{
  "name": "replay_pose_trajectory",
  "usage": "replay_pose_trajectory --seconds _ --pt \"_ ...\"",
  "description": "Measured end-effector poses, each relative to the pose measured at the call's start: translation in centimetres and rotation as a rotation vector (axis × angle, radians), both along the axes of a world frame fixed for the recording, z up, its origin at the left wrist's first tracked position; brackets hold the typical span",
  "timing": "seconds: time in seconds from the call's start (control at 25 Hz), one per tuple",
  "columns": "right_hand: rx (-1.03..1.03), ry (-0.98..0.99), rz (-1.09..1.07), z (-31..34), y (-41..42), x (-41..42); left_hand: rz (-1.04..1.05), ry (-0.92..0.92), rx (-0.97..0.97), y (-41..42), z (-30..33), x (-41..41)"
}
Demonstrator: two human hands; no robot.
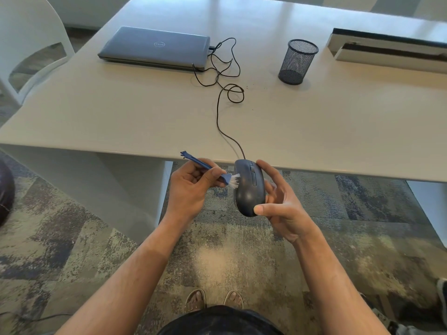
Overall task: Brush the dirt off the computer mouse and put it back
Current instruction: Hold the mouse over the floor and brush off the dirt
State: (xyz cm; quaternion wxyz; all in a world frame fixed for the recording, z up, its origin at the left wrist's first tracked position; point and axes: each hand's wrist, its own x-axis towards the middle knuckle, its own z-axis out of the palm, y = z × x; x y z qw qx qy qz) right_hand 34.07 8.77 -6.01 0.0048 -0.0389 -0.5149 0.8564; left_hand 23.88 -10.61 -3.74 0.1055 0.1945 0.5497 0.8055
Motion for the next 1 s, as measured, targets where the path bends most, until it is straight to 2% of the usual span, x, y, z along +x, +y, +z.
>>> replay_pose_trajectory --seconds 0.6,0.84,1.0 --pt "0.068 0.008 -0.160 1.8 0.9 -1.1 -0.068 -0.009 -0.018 -0.2 -1.3 2.3" --pt "0.082 -0.004 -0.201 1.9 1.0 -1.5 0.020 -0.006 -0.008 -0.2 -1.7 1.7" --pt "0.057 0.006 -0.127 1.7 1.1 -1.2 0.119 -0.037 0.029 -0.6 -1.0 0.3"
